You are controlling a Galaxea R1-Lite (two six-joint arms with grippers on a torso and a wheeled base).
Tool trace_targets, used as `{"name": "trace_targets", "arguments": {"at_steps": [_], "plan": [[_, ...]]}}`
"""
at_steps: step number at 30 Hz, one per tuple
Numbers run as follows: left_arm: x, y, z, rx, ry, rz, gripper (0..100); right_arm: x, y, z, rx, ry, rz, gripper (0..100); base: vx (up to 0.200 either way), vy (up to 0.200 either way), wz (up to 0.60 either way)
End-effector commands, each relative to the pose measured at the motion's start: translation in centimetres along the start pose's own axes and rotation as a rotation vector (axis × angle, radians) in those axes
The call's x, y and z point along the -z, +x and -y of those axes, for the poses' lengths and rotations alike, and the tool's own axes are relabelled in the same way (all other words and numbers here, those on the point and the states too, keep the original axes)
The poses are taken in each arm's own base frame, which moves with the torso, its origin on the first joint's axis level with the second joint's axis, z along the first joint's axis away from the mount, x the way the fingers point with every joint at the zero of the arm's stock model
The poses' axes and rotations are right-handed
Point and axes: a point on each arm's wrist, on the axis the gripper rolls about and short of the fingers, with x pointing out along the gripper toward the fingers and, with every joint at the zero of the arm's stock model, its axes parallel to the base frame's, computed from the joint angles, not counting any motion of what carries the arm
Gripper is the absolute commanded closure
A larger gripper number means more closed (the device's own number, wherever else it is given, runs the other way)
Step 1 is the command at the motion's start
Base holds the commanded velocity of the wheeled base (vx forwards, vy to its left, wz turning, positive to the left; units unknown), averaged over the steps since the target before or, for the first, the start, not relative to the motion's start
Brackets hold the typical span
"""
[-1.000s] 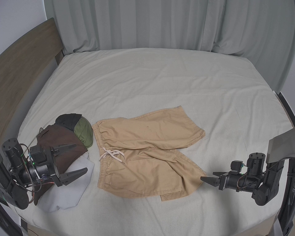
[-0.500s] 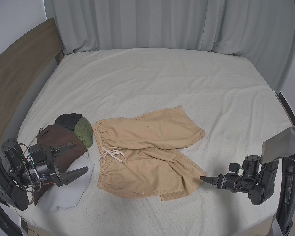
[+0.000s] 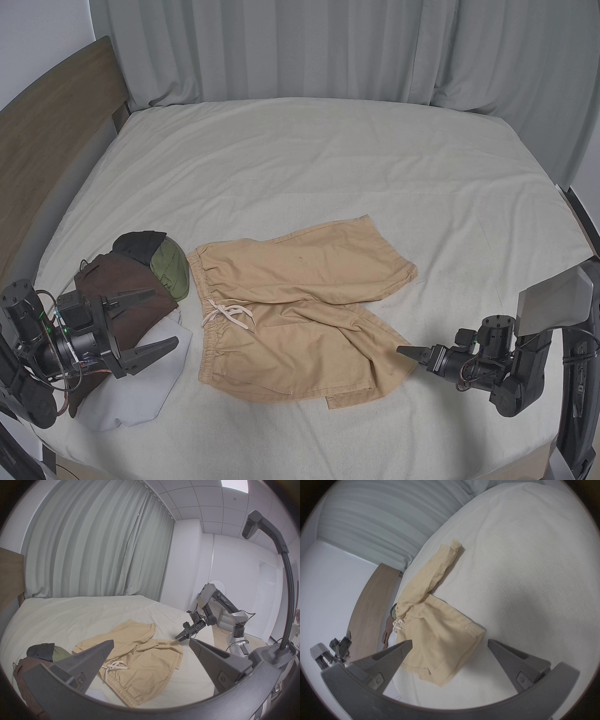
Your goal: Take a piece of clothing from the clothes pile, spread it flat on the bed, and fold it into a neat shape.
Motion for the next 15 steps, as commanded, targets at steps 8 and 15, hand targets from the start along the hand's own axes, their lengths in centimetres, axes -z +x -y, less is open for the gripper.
{"name": "trace_targets", "arguments": {"at_steps": [8, 15], "plan": [[-0.20, -0.04, -0.01, -0.003, 0.008, 0.005, 0, -0.03, 1.36, -0.22, -0.002, 0.036, 0.022, 0, 0.000, 0.000, 0.00], [-0.12, -0.03, 0.05, -0.001, 0.005, 0.003, 0, 0.01, 1.37, -0.04, 0.004, 0.037, 0.022, 100, 0.000, 0.000, 0.00]]}}
